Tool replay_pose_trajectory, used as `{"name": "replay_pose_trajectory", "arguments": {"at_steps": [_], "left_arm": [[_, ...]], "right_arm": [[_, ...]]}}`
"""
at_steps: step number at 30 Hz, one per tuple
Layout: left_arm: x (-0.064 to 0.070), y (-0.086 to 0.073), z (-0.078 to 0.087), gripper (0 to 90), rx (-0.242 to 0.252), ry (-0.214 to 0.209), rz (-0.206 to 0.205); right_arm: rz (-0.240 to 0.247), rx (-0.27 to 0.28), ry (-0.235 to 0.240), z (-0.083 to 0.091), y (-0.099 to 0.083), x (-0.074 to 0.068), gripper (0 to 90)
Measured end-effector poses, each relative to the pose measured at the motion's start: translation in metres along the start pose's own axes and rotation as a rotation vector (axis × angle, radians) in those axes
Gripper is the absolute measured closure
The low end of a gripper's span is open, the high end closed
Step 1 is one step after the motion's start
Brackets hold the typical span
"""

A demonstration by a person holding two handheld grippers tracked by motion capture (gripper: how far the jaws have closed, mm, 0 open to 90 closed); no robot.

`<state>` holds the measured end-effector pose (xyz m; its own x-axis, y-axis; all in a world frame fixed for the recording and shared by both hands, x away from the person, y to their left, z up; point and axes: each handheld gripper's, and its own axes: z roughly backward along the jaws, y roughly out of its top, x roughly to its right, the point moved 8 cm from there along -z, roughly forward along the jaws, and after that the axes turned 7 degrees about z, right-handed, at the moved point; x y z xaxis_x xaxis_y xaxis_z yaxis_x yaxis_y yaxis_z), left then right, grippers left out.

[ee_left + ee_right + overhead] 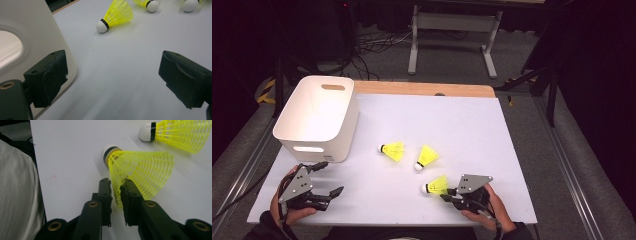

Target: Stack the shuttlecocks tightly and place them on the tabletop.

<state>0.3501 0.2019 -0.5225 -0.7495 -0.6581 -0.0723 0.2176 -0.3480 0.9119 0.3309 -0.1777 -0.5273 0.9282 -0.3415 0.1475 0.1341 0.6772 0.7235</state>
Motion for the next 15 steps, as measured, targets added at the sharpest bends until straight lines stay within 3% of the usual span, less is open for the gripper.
{"name": "replay_pose_trajectory", "arguments": {"at_steps": [4,15], "left_arm": [[-0.0003,-0.0001,-0.0004,9.4,-0.003,-0.001,0.001],[0.0007,0.0007,-0.0009,9.4,0.002,0.000,0.000]], "right_arm": [[0.013,0.009,0.003,0.0008,0.0014,-0.0011,88.7],[0.023,0.048,-0.021,0.0060,0.0082,-0.0010,90.0]]}}
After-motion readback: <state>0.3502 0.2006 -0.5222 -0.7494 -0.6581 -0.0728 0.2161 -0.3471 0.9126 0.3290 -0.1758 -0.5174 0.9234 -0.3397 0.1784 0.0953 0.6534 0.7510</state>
